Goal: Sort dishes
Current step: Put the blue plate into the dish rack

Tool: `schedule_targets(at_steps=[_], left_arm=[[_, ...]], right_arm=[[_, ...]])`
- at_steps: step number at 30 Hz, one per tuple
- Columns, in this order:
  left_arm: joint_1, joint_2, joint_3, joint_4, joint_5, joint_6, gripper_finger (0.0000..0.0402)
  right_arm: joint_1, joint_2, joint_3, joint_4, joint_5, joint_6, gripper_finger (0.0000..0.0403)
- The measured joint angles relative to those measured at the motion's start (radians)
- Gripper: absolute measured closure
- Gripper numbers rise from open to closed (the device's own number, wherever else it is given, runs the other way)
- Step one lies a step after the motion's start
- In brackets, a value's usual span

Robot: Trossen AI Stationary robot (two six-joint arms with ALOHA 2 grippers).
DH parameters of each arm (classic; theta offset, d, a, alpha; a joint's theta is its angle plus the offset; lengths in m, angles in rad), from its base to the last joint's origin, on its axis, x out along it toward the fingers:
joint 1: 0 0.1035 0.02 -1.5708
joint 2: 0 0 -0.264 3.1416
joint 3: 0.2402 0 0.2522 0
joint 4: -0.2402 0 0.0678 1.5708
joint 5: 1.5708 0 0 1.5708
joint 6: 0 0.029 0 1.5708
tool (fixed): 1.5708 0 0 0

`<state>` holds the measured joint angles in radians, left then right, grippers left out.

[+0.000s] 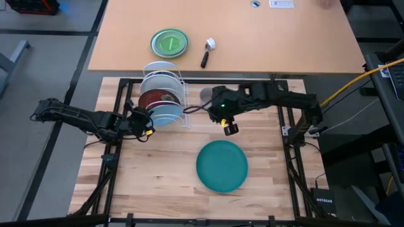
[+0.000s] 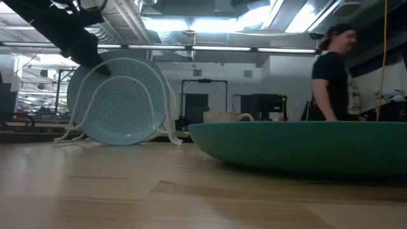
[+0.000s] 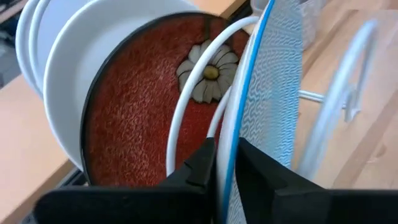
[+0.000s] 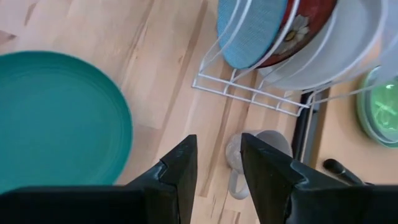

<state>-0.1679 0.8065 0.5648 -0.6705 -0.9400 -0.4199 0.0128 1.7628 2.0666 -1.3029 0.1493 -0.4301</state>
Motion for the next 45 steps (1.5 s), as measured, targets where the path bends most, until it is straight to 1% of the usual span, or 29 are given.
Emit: schedule_targets(at_steps=[9, 14, 28, 31, 34, 45], left_arm=[[0.000, 0.001, -0.002, -0.003, 0.015, -0.094, 0.0287], [0.000, 0.001, -0.002, 0.000, 0.019, -0.105, 0.0267], [-0.001, 0.000, 0.045, 0.008, 0.024, -0.096, 0.0265], [-0.001, -0.001, 0.057, 0.009, 0.024, -0.069, 0.0265], [-0.001, -0.002, 0.058, 0.009, 0.024, -0.045, 0.0265], [-0.001, -0.011, 0.059, 0.009, 0.024, -0.045, 0.0265]], right_arm=[[0.000, 0.090, 0.000, 0.001, -0.003, 0.000, 0.0274], [0.000, 0.123, 0.000, 0.004, -0.003, 0.000, 0.0274], [0.000, 0.139, 0.000, 0.037, -0.006, 0.001, 0.0274], [0.000, 0.144, 0.000, 0.041, -0.006, 0.001, 0.0274], [0.000, 0.147, 0.000, 0.059, -0.007, 0.001, 0.0274], [0.000, 0.155, 0.000, 0.075, -0.010, -0.026, 0.0274]])
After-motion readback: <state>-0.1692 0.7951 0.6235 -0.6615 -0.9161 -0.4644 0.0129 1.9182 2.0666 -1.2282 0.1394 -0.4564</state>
